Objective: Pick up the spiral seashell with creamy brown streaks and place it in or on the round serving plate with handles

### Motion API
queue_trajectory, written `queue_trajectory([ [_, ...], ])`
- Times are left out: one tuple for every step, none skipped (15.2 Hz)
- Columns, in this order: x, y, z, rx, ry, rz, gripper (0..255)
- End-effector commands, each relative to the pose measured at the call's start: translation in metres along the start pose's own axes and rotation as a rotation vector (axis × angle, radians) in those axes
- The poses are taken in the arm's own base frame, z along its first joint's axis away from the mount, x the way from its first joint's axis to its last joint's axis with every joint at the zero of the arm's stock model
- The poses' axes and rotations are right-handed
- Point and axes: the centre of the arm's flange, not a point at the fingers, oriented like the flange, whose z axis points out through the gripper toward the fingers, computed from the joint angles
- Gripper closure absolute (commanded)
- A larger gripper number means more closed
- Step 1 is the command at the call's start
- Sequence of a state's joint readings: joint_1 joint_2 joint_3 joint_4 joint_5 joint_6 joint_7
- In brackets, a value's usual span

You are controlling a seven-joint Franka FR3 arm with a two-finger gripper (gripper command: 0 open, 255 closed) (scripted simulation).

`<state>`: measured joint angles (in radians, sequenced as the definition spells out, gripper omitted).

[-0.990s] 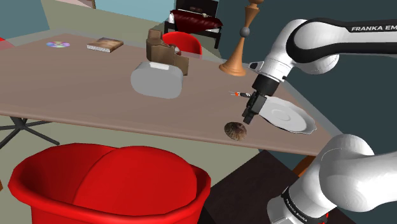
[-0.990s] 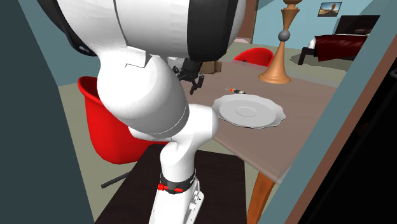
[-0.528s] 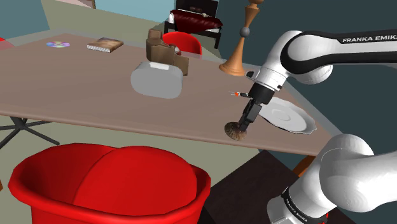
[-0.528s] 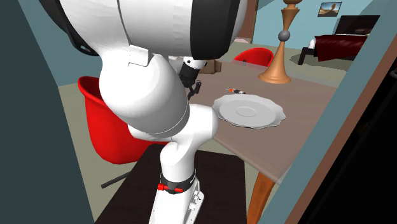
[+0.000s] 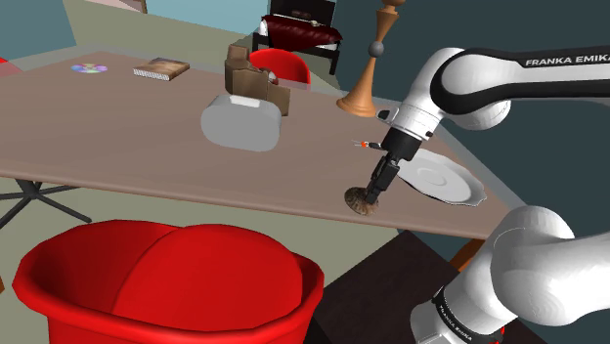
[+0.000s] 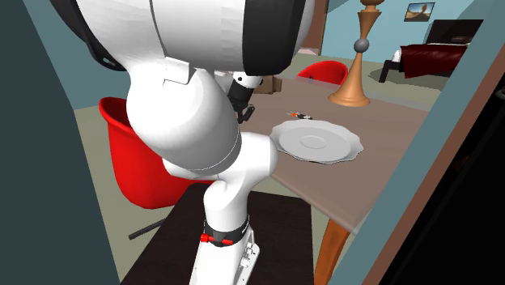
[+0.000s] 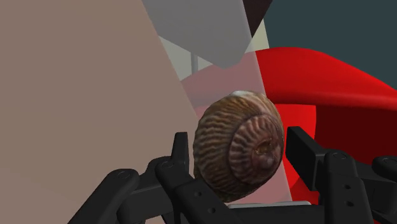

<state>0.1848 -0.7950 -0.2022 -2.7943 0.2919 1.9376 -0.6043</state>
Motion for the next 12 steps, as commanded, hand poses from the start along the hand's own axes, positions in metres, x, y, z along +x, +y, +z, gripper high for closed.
queue_trajectory([
  [0.0, 0.0, 0.001, 0.0, -0.002, 0.0, 255],
  [0.0, 0.0, 0.001, 0.0, -0.002, 0.0, 255],
  [-0.001, 0.0, 0.001, 0.0, -0.002, 0.0, 255],
  [-0.001, 0.0, 0.001, 0.0, -0.002, 0.0, 255],
  [0.0, 0.0, 0.001, 0.0, -0.002, 0.0, 255],
  [-0.001, 0.0, 0.001, 0.0, -0.002, 0.0, 255],
  [-0.001, 0.0, 0.001, 0.0, -0.002, 0.0, 255],
  [0.0, 0.0, 0.001, 0.0, -0.002, 0.0, 255],
  [0.0, -0.002, -0.004, 0.0, -0.002, 0.0, 255],
  [0.001, -0.004, -0.009, 0.0, -0.002, 0.0, 255],
  [0.002, -0.006, -0.014, 0.0, -0.002, 0.0, 255],
  [0.003, -0.008, -0.019, 0.0, -0.002, 0.0, 255],
])
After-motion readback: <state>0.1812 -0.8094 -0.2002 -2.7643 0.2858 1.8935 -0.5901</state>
